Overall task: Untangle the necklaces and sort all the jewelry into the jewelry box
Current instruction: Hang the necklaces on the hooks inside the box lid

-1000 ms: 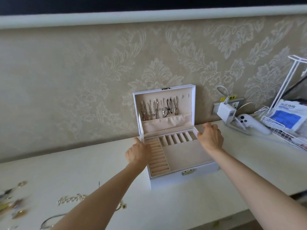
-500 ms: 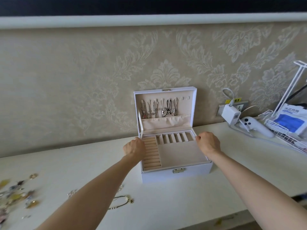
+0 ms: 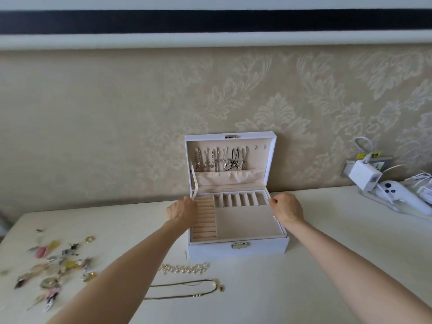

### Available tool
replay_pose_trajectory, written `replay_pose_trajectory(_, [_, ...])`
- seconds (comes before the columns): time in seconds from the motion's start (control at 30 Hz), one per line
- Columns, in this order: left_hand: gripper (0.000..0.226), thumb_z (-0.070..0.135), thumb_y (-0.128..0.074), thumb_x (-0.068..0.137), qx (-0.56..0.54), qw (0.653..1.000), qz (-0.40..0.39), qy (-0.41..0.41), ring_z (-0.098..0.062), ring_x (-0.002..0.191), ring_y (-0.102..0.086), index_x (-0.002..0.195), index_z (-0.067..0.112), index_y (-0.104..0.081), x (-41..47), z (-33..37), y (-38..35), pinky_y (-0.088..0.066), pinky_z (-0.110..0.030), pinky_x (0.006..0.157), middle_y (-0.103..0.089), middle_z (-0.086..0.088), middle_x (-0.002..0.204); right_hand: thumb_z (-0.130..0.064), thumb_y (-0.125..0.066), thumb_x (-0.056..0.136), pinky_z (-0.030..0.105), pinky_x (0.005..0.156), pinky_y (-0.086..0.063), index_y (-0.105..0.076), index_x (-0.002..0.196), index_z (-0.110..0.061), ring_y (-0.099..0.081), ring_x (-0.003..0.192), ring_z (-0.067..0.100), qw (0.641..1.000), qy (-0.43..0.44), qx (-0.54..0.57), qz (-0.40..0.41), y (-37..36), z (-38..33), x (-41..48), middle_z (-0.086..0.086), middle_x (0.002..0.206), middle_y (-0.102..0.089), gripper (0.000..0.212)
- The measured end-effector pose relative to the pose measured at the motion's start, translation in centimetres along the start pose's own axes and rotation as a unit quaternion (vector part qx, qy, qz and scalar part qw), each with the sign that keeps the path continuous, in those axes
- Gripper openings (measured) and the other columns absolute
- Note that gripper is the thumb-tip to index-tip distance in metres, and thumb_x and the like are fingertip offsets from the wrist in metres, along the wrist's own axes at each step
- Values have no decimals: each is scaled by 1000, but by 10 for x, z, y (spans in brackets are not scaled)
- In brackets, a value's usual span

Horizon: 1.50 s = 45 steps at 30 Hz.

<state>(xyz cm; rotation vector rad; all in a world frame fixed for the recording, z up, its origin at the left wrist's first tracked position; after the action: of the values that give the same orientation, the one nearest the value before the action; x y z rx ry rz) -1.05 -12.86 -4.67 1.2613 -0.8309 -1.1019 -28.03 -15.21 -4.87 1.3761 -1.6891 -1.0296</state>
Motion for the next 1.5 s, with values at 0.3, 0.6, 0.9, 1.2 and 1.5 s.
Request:
replay_pose_trajectory(0.3, [31,24,-34,99,27,1000,0,9,-30,111,-57,118,10,-54,7,-45,14,-40,-30,80,-61,-11,119,-19,-48,92,28,58,-33,-48,63,-5,-48,67,28,1000,14,18,-7,-21,-42,-4,12,69,-52,32])
replay_pose_trajectory(0.6, [32,28,-34,100,58,998,-11,21,-29,113,-56,121,11,-51,6,-95,26,-42,-32,84,-60,-11,121,-27,-50,93,31,70,-42,-61,95,-12,-59,90,31,998,59,10,-22,-29,-91,-17,11,96,-64,19])
replay_pose_trajectory(0.9, [38,34,-24,102,53,998,-21,16,-30,113,-54,121,9,-48,-8,-124,29,-40,-33,85,-58,-12,121,-13,-53,91,30,81,-42,-51,127,-21,-55,110,24,981,172,87,-34,-38,-133,-27,3,119,-58,37])
replay_pose_trajectory(1.2, [36,36,-31,101,25,999,14,40,-29,106,-57,122,8,-38,-30,-131,29,-36,-32,74,-59,-10,116,-15,-61,86,23,57,-42,-62,87,-16,-57,66,9,916,380,121,55,-33,-160,-96,-12,79,-61,2])
replay_pose_trajectory(1.5, [16,6,-66,78,-110,952,248,-145,-23,70,-49,85,7,-51,-109,-134,21,-45,-35,57,-51,-6,85,-35,-52,84,17,43,-38,-57,64,-19,-40,37,6,841,535,85,-3,-36,-165,-161,-14,44,-41,26])
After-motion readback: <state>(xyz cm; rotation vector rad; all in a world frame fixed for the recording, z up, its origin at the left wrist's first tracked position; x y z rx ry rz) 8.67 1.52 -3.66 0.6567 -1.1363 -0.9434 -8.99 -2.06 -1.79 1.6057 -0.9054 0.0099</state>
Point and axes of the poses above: each hand's wrist, its own x-axis towards the middle knuckle, its own y-axis out of the back of the hand, z = x × y, the point moved 2 cm from there along x, towards the middle knuckle
